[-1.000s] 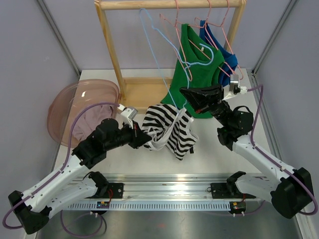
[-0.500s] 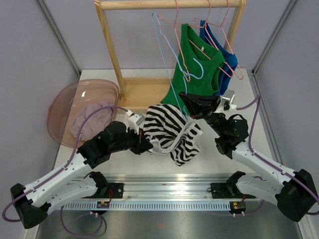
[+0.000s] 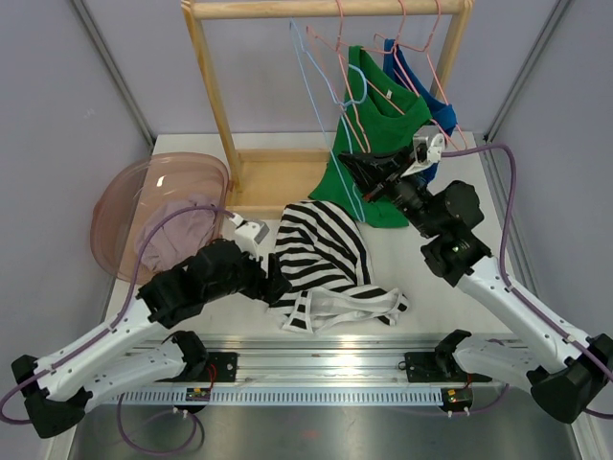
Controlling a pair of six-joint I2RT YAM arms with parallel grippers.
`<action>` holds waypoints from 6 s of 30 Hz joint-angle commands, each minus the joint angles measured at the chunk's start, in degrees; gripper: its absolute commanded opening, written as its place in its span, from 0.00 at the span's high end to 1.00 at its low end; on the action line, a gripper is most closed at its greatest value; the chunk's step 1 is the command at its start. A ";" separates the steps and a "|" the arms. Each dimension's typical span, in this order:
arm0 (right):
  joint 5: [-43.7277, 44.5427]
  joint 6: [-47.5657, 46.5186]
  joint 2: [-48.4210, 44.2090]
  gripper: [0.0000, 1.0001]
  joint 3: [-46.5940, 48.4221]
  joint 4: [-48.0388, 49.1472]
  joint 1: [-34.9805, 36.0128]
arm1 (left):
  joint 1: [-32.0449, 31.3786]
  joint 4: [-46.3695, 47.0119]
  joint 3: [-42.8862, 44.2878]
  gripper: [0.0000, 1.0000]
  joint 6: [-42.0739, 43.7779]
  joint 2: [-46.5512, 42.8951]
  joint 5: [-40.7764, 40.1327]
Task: Remove the tank top from the hanger
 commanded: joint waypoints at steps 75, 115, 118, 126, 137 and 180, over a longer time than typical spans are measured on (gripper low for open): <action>0.27 0.31 -14.96 0.01 19.27 -66.65 -7.70 | -2.81 16.20 21.07 0.01 0.47 54.37 -8.87; -4.31 -0.91 -20.67 0.00 15.13 -64.45 -7.70 | 24.15 -21.07 49.28 1.00 7.94 22.39 -30.75; -3.78 -1.09 -20.32 0.00 15.48 -65.15 -7.79 | 33.64 -21.59 52.88 1.00 9.79 23.97 -26.63; 1.31 -1.71 -19.27 0.00 17.76 -66.56 -7.79 | 55.16 -21.51 57.10 1.00 10.41 31.70 -16.00; 18.62 0.58 -12.85 0.00 24.62 -71.74 -7.79 | 61.17 -22.04 58.96 0.01 9.70 37.88 -13.36; 5.72 -26.14 44.97 0.45 85.26 -79.66 -22.82 | 23.73 -5.86 10.09 0.01 11.64 3.23 -6.40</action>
